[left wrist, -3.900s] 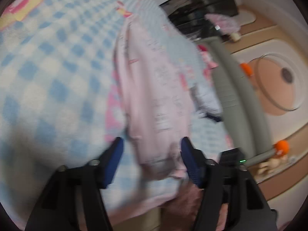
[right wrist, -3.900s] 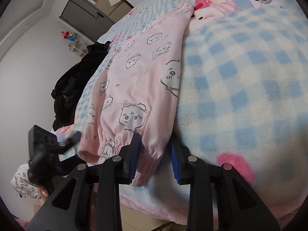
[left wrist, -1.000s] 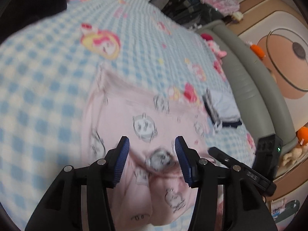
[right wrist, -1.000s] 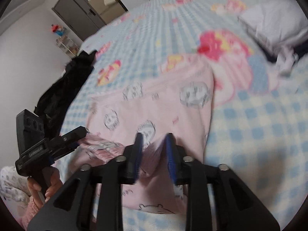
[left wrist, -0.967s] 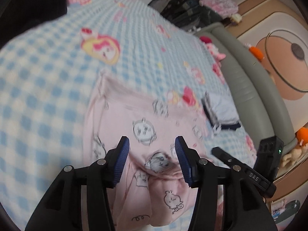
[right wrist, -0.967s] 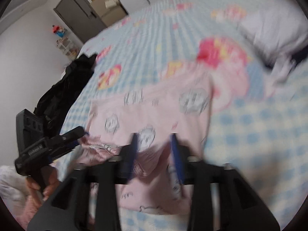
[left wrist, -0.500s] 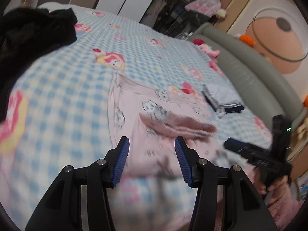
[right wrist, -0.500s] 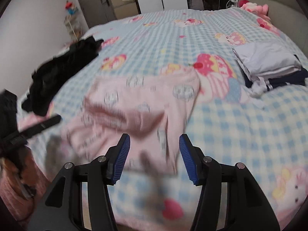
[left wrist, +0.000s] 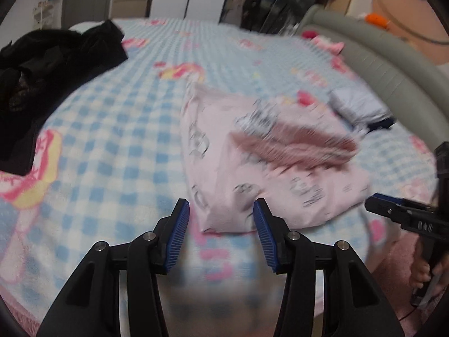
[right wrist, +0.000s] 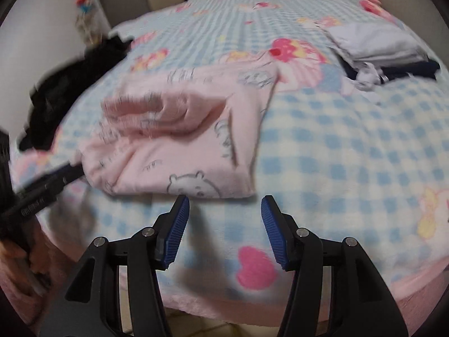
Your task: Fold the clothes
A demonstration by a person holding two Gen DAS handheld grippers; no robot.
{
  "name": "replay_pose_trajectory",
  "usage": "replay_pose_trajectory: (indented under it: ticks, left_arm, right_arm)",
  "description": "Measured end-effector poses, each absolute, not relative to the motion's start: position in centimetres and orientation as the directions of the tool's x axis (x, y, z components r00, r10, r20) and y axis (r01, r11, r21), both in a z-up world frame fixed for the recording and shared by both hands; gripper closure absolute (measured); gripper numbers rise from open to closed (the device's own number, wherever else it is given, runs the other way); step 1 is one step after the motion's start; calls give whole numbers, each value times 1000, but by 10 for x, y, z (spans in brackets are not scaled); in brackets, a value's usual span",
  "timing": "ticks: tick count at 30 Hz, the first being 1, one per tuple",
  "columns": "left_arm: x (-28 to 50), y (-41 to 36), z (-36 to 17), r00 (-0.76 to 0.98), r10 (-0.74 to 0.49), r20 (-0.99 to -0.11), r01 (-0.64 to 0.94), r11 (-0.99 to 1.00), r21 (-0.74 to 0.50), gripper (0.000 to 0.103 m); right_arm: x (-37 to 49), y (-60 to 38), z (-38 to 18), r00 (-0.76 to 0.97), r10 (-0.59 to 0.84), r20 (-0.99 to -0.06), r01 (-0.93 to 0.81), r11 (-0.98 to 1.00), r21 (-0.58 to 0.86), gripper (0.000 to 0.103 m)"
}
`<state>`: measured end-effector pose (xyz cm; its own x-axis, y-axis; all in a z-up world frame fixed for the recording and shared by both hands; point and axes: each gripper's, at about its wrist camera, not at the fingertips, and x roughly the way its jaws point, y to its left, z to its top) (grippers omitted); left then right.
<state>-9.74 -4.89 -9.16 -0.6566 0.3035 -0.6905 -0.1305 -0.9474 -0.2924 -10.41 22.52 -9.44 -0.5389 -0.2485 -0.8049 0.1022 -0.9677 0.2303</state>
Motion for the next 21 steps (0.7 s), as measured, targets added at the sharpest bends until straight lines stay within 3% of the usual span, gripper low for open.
replay_pose_trajectory:
  ticks: [3,8,16,21]
  left_arm:
    - [-93,-56,-88,-670,368,-645,-163,-920,-356,53]
    - [-93,-52,-87,-666,391,-635,-194,-913,-359,53]
    - [-146,-25,-96,-577,384,-721,-279,-922,-269,53]
    - [-180,-8,-102,-517,369,-772,-337,-917,-213,53]
  right_arm:
    - [-97,237,-84,-564,-292,-773,106,-953,283,47]
    - [-92,229,-82,-544,-317,-777,165,-948,271,46]
    - [-132,214,-65,-574,-259,-777,217,-963,161,43]
    - [-183,195,-88,-512,-196,-836,286,-957,50,43]
